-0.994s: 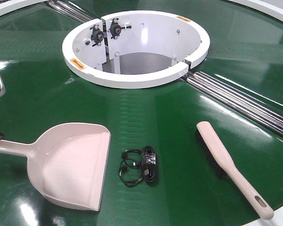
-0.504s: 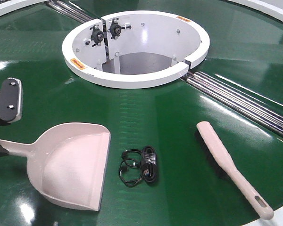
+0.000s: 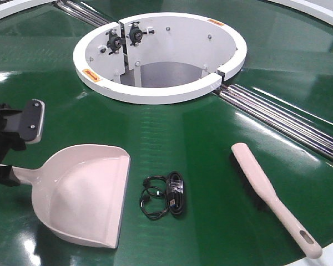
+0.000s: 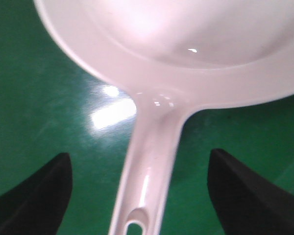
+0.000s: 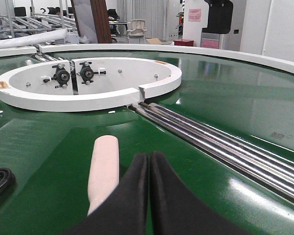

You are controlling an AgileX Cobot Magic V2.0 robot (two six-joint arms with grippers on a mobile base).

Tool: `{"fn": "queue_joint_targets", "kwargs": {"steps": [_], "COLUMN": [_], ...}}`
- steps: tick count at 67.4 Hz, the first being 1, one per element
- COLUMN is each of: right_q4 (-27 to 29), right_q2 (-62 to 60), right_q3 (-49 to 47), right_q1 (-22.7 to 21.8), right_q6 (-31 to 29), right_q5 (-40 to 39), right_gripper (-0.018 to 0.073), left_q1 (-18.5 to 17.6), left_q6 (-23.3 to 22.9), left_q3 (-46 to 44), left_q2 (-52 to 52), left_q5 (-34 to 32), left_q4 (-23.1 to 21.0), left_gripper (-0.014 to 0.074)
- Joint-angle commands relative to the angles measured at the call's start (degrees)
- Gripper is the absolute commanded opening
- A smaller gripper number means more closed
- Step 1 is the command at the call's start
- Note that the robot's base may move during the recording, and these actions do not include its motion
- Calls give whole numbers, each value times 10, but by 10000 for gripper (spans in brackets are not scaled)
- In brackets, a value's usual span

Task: Clean and inspect green conveyor with broom and dustpan
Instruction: 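Lower the left gripper onto the pink dustpan handle and grasp it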

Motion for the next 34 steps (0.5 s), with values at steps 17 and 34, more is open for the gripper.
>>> {"fn": "queue_joint_targets", "kwargs": {"steps": [17, 34], "right_q4": [-5, -5], "right_q2": [-10, -10], "right_q3": [7, 7], "right_q1": [-4, -4], "right_q6": [0, 0], "right_q5": [-43, -43], "right_gripper": [-10, -10], "left_q1": [-8, -21], "left_q6": [30, 45], "left_q3": [-17, -17], "left_q2": [6, 28], "left_q5": [-10, -17], "left_q4": [-3, 1], "left_gripper": [546, 545]}}
